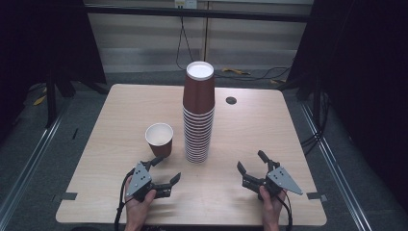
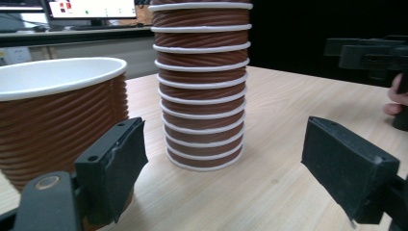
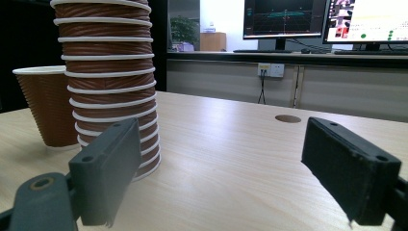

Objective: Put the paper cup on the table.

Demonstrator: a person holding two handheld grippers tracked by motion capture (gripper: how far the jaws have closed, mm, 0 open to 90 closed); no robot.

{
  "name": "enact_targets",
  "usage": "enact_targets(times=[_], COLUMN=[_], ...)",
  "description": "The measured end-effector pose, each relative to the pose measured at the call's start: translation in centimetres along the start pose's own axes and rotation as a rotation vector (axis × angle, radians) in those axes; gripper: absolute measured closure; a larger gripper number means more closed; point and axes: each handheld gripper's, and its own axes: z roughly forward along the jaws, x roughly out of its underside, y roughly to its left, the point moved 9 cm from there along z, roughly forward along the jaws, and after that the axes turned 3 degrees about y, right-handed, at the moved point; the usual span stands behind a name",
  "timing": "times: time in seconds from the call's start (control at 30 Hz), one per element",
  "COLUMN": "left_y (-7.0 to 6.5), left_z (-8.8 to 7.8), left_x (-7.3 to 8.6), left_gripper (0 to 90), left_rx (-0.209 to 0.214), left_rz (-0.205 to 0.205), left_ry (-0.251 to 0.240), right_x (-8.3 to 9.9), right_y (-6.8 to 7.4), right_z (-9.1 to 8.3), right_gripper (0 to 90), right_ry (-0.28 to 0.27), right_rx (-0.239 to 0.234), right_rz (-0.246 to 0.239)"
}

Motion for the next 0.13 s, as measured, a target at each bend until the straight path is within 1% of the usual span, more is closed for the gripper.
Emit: enact_targets(times=[0.03,0.07,0.1,0.13], left_y=[-0.10,-0.22,-0.19,-0.05], left_z=[0.05,0.09,0.09,0.03], left_x=[-0.02,0.01,-0.01,0.01], left_gripper=[15.4,15.4,15.5,15.5], left_rx=[-0.008,-0.015,-0.021,-0.024], left_rz=[0.001,0.015,0.017,0.008], left_ry=[-0.001,0.005,0.003,0.003], right_x=[0.00,0.00,-0.01,0.00], right_y=[0.00,-0.01,0.01,-0.01], right_z=[0.00,0.01,0.02,0.00], right_gripper=[13.9,13.9,13.9,13.8], right_ry=[0.000,0.000,-0.001,0.001], right_rx=[0.000,0.000,-0.001,0.000], right_rz=[0.000,0.000,0.001,0.000])
